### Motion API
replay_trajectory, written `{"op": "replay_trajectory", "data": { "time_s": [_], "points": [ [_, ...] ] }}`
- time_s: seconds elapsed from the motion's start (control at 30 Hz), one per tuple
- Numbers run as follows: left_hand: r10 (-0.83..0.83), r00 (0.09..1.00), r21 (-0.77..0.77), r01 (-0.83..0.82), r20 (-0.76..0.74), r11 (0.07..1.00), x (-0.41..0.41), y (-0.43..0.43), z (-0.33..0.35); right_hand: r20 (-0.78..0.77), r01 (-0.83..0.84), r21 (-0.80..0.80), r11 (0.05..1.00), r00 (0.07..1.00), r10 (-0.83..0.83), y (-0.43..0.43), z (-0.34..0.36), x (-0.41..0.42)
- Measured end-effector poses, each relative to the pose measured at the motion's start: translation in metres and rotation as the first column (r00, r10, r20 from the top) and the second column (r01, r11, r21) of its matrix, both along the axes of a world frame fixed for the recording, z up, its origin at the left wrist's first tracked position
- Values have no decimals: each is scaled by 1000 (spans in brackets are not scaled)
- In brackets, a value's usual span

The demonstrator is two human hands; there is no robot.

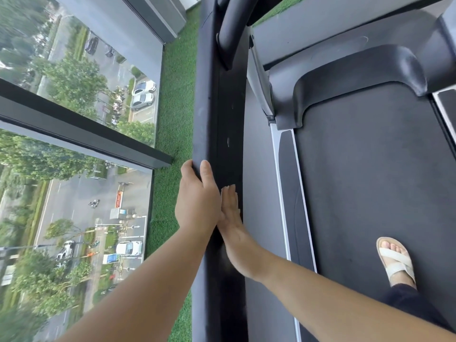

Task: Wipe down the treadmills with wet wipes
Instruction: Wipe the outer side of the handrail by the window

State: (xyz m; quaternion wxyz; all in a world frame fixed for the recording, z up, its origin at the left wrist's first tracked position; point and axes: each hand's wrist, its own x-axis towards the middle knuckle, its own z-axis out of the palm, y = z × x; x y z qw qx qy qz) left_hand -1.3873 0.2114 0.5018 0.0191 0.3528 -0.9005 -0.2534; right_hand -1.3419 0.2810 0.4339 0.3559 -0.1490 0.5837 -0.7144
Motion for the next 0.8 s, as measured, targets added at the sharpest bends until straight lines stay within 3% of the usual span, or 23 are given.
{"op": "replay_trajectory", "data": {
  "time_s": [0.07,0.23,0.43,0.57,0.73,0.8],
  "points": [
    [4,1000,4,-4,3,1000,1,0,1,-76,-16,33,999,997,19,3,-7,1],
    [10,1000,1,-10,-2,1000,0,2,3,123,29,72,997,992,-38,-2,-11,-13],
    [13,1000,-1,-13,-8,1000,0,2,2,-2,55,-37,998,998,-56,0,-12,-1],
    [18,1000,13,-18,-17,1000,0,3,3,175,129,32,991,976,-132,-11,-16,-16],
    [6,1000,24,-5,-23,1000,1,1,2,-7,117,-40,992,993,-117,-12,-7,-4],
    [4,1000,19,-4,-23,1000,0,2,2,-10,132,-26,991,991,-133,-10,-11,-8]
  ]
}}
